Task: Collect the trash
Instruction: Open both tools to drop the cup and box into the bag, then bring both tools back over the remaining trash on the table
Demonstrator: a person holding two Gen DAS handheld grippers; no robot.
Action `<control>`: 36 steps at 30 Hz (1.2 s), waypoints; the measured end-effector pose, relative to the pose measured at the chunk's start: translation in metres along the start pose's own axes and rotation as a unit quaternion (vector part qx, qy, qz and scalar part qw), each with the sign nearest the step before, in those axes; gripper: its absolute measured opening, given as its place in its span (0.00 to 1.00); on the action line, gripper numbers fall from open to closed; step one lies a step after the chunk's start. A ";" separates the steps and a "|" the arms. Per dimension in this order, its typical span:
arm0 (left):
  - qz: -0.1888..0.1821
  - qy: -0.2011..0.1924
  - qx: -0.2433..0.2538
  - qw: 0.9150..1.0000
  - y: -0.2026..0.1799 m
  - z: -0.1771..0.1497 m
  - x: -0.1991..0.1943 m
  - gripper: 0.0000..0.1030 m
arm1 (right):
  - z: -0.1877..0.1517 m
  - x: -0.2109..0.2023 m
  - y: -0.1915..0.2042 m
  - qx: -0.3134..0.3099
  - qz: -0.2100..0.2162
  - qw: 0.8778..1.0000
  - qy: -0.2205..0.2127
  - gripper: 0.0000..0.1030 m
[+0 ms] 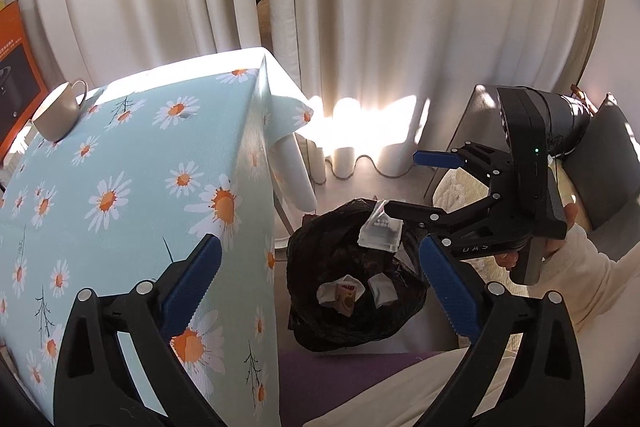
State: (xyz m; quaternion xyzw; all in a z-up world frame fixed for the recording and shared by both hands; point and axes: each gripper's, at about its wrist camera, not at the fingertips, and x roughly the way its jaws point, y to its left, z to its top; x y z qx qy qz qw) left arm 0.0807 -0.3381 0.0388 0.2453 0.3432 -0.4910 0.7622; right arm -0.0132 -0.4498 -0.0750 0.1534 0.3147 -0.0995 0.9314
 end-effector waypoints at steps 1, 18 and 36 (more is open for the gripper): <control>0.003 -0.002 -0.003 1.000 0.002 -0.002 -0.002 0.94 | 0.001 0.000 -0.001 -0.001 -0.003 1.000 -0.001 0.83; 0.067 -0.058 -0.070 0.994 0.037 -0.045 -0.070 0.94 | 0.039 -0.014 0.071 -0.088 0.071 0.993 -0.028 0.85; 0.195 -0.093 -0.163 0.963 0.080 -0.132 -0.163 0.94 | 0.088 -0.013 0.212 -0.166 0.217 0.961 -0.042 0.85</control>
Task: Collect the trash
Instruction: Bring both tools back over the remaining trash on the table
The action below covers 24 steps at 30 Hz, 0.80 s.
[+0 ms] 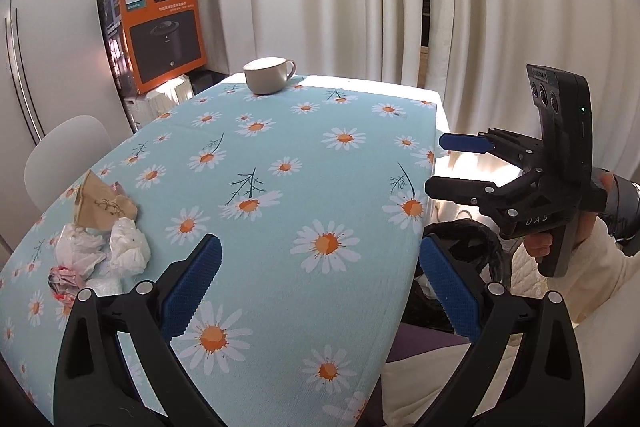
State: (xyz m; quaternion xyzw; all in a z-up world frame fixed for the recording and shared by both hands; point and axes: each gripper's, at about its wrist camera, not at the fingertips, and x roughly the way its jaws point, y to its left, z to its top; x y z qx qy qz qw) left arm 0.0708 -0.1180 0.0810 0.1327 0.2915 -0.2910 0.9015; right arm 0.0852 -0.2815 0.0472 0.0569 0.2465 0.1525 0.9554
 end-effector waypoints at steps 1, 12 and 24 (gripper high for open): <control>0.008 -0.001 -0.008 1.000 0.007 -0.004 -0.003 0.94 | 0.005 0.006 0.006 -0.002 0.007 1.000 0.004 0.85; 0.088 -0.006 -0.099 0.991 0.084 -0.046 -0.041 0.94 | 0.048 0.084 0.081 -0.043 0.077 0.994 0.063 0.85; 0.126 -0.009 -0.148 0.981 0.129 -0.074 -0.072 0.94 | 0.086 0.158 0.166 -0.086 0.127 0.983 0.105 0.85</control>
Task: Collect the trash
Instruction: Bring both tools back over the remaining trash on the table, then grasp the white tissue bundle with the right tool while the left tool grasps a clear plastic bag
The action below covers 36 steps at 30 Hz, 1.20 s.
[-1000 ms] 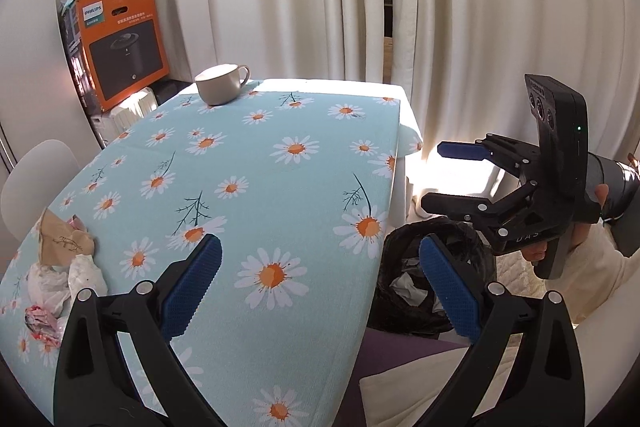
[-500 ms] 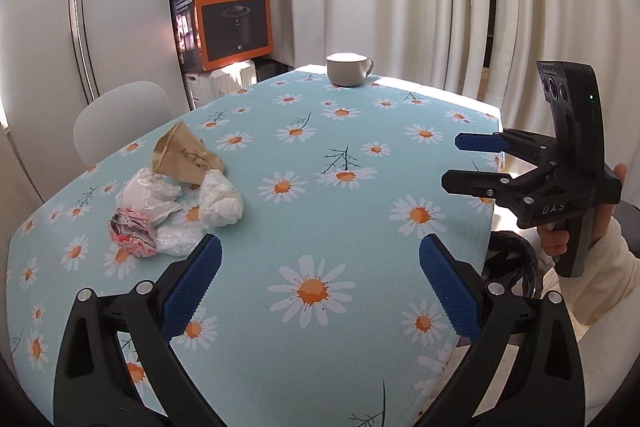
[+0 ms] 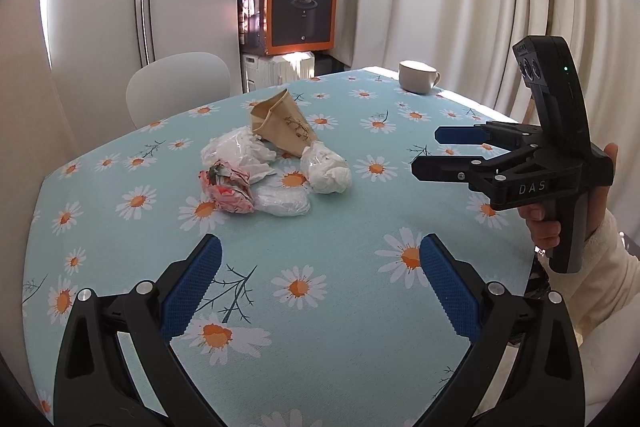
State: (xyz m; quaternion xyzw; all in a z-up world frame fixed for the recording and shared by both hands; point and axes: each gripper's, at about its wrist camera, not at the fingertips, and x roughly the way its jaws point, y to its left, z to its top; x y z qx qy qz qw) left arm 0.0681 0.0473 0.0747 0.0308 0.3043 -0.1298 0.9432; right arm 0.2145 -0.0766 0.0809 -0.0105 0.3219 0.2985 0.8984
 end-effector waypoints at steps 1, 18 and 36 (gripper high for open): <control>0.004 0.001 -0.002 1.000 0.003 -0.001 -0.002 0.94 | 0.004 0.007 0.003 0.000 0.001 1.000 0.004 0.85; 0.037 0.001 -0.019 0.999 0.032 -0.011 -0.023 0.94 | 0.038 0.099 0.023 0.003 -0.012 0.998 0.069 0.60; 0.033 0.043 -0.031 0.998 0.020 0.004 0.010 0.94 | 0.017 0.012 0.046 -0.073 0.010 0.982 -0.174 0.40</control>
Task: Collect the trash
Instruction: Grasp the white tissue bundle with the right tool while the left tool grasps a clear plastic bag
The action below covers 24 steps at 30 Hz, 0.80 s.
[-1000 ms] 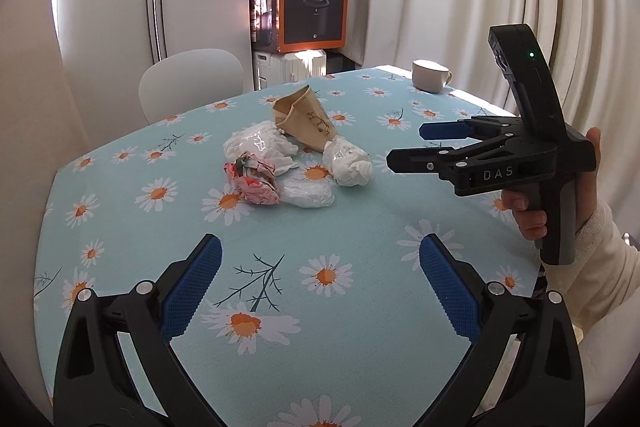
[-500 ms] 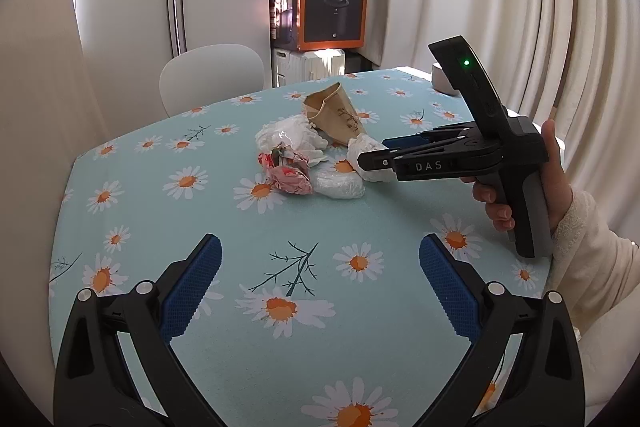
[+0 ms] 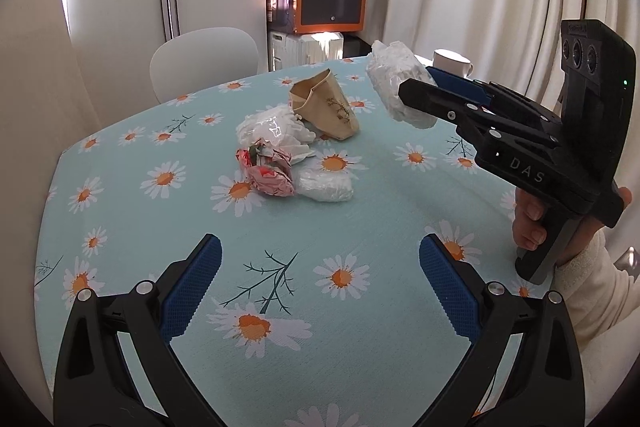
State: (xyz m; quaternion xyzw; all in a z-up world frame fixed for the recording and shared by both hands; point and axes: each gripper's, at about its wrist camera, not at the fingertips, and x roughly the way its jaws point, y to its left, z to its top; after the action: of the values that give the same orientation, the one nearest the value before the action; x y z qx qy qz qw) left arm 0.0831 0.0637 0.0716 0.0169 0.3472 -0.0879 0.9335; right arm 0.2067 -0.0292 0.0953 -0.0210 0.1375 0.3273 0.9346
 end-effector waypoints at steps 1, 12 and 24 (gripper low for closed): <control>-0.001 0.002 -0.001 1.000 -0.001 0.001 0.003 0.94 | 0.001 -0.002 0.003 -0.007 -0.005 1.000 -0.001 0.40; -0.039 0.056 -0.014 0.998 -0.001 0.018 0.054 0.94 | 0.003 -0.004 -0.006 0.010 -0.038 0.999 0.006 0.40; -0.047 0.100 -0.002 0.994 -0.010 0.040 0.105 0.84 | 0.000 -0.008 -0.026 0.050 -0.084 0.995 0.003 0.40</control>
State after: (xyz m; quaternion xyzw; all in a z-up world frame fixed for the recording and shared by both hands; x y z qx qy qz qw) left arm 0.1848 0.0337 0.0338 0.0073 0.4397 -0.1287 0.8889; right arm 0.2171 -0.0540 0.0962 0.0132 0.1539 0.2403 0.9583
